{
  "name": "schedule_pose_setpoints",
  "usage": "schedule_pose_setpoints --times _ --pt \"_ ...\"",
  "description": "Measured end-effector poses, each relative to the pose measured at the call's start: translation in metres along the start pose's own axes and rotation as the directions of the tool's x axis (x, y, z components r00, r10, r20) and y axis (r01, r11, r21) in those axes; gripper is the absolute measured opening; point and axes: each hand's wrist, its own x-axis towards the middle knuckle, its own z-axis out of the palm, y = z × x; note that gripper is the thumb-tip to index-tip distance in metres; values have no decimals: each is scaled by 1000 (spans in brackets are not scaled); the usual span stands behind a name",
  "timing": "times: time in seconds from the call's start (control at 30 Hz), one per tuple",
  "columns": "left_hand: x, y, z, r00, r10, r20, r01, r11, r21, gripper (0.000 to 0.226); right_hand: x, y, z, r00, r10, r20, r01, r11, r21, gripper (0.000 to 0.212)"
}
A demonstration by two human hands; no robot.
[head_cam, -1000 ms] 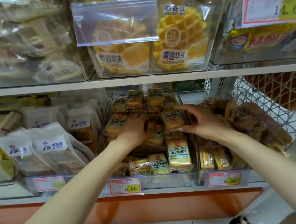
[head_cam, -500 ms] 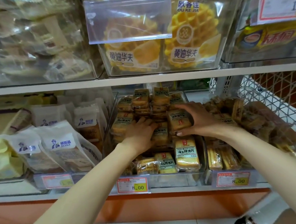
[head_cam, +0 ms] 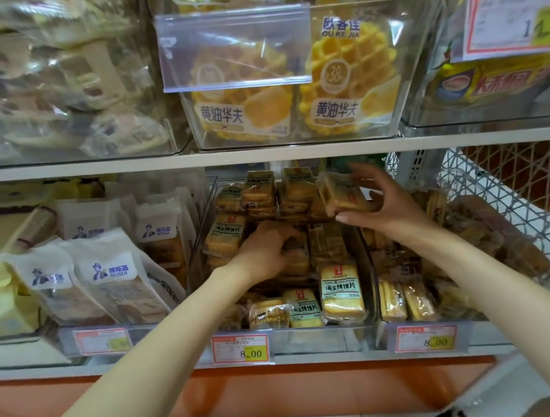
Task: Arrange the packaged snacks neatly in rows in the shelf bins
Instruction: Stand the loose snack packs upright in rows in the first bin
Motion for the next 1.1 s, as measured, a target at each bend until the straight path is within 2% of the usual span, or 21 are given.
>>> schedule_pose_setpoints --times 0.07,0.1,0.13,0.17,0.2,0.27,0.33,0.4,0.5,0.57,0.63,0.7,0.8,0.87,0.93,0.97,1.03,1.1 --pt "-1 9 -14 982 -76 -175 26 961 -276 30 -2 -5 -7 1000 13 13 -14 997 76 92" --pt "-2 16 -22 969 -153 -193 55 899 -434 30 -3 -7 -8 999 12 41 -15 995 95 91" --pt "-2 23 -28 965 -224 -132 98 783 -614 34 -5 -9 -9 996 0 84 -10 993 114 87" --pt "-3 31 -33 965 -260 -11 161 630 -760 40 -6 -11 -7 990 -11 142 -6 992 125 86" --pt "-3 35 -36 961 -251 112 224 482 -847 44 -8 -13 -5 979 -22 205 -5 991 130 87" --pt "-5 38 -37 942 -223 252 311 289 -905 39 -10 -15 0 946 -41 321 -2 991 132 90" --pt "-7 34 -38 933 -226 280 327 212 -921 20 -10 -15 5 928 -55 370 5 991 135 89" --pt "-9 27 -42 936 -243 254 300 179 -937 10 -8 -11 6 954 -40 296 9 995 104 81" --pt "-13 15 -49 938 -269 221 265 140 -954 34 -5 -4 3 996 11 91 -13 1000 21 59" --pt "-17 12 -49 931 -309 192 246 147 -958 49 -5 -1 4 999 23 45 -22 1000 -8 46" --pt "-21 12 -47 921 -368 124 214 213 -953 49 -6 -3 8 998 44 35 -42 998 -39 37" --pt "-25 12 -43 903 -430 1 171 358 -918 46 -6 -7 13 999 41 34 -37 992 -118 32" --pt "-30 8 -42 891 -420 -174 128 598 -792 53 -6 -11 17 995 44 90 -3 913 -407 29" --pt "-32 5 -38 904 -365 -223 177 793 -583 64 -5 -11 19 988 85 128 8 805 -594 32" --pt "-34 3 -29 918 -307 -251 225 924 -308 68 -3 -8 22 971 144 192 29 722 -691 34" --pt "-36 3 -25 921 -266 -284 220 958 -182 66 -2 -6 24 958 175 227 39 706 -707 36" --pt "-41 2 -19 927 -78 -366 132 983 125 60 -1 -3 25 939 212 271 41 713 -700 39" --pt "-40 -6 -18 920 119 -372 47 912 408 58 1 1 21 933 192 303 72 727 -683 40"
